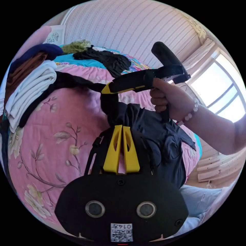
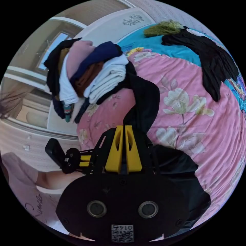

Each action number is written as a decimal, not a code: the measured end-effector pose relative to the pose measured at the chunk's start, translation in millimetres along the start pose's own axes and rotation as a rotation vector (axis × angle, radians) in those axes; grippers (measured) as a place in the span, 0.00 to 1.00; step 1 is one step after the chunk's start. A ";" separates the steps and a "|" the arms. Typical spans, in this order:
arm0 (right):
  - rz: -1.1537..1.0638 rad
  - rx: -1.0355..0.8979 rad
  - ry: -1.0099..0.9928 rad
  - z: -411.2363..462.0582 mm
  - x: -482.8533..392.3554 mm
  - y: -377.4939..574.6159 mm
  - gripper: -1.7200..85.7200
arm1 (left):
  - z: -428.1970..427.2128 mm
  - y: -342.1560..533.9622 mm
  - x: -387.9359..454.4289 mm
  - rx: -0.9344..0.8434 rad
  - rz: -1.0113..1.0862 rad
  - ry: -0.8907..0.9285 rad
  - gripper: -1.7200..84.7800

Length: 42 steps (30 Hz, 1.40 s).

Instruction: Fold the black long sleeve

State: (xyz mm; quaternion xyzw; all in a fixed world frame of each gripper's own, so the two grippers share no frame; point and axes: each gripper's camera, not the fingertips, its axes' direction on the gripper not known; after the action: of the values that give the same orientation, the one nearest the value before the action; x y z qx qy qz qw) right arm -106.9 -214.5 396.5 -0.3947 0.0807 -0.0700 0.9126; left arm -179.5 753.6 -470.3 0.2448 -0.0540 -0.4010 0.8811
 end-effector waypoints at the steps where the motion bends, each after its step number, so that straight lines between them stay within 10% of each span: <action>1: -0.068 -0.002 -0.095 -13.6 -14.6 -0.7 0.02 | -10.4 4.4 1.0 0.007 0.011 0.018 0.01; 8: -0.137 -0.317 -0.193 -10.2 -10.4 -3.2 0.02 | -85.5 48.6 -68.6 -0.040 -0.066 -0.024 0.07; 12: -0.004 -0.285 -0.198 -0.8 16.6 -4.8 0.02 | -106.3 25.6 -136.5 -0.031 -0.100 -0.241 0.07; 22: 0.072 -0.243 -0.171 7.5 3.1 -34.1 0.02 | -65.5 -51.6 -267.1 -0.138 -0.425 -0.080 0.04; 42: -0.343 -0.299 -0.128 74.3 -106.1 -243.3 0.02 | -374.4 136.0 -339.0 0.203 -0.797 -0.308 0.02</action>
State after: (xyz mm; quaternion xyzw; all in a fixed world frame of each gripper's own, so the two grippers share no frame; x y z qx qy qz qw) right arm -211.1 -306.7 634.5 -0.5372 -0.0360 -0.1860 0.8219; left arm -205.9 1223.3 -698.8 0.2692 -0.1251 -0.7340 0.6109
